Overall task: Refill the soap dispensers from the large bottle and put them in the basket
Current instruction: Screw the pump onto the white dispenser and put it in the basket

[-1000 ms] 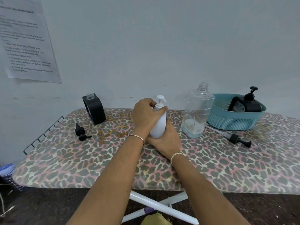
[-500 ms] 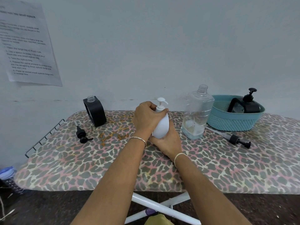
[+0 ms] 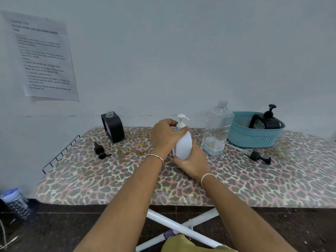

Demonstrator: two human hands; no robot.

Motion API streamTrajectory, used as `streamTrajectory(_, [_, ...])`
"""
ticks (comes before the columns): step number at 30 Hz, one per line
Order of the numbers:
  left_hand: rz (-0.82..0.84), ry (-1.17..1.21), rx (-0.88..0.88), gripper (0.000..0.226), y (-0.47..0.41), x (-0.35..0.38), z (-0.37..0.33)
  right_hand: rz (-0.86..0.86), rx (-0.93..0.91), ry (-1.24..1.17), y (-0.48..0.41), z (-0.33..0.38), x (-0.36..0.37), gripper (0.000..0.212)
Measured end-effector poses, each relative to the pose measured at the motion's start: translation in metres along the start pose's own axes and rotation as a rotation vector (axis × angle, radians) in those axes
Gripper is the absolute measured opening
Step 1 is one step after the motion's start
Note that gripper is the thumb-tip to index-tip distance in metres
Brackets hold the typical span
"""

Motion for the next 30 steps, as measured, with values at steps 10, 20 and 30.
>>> streamTrajectory(10, [0.037, 0.071, 0.027, 0.043, 0.031, -0.001, -0.055, -0.193, -0.196, 0.136, 0.054, 0.017, -0.073, 0.074])
streamTrajectory(20, [0.083, 0.166, 0.163, 0.038, 0.06, 0.041, -0.148, -0.439, -0.183, 0.178, 0.069, 0.003, -0.164, 0.071])
streamTrajectory(30, [0.064, 0.257, 0.158, 0.039, 0.028, 0.092, -0.207, -0.52, -0.14, 0.213, 0.015, -0.02, -0.231, 0.08])
Point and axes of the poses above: each hand's wrist, its own y-axis away from the middle knuckle, its own x-axis out of the palm, z = x × y, the point moved 8 cm from there along -y, towards the middle knuckle, and after that the axes turned 7 degrees about -y, right-handed, at the moved point
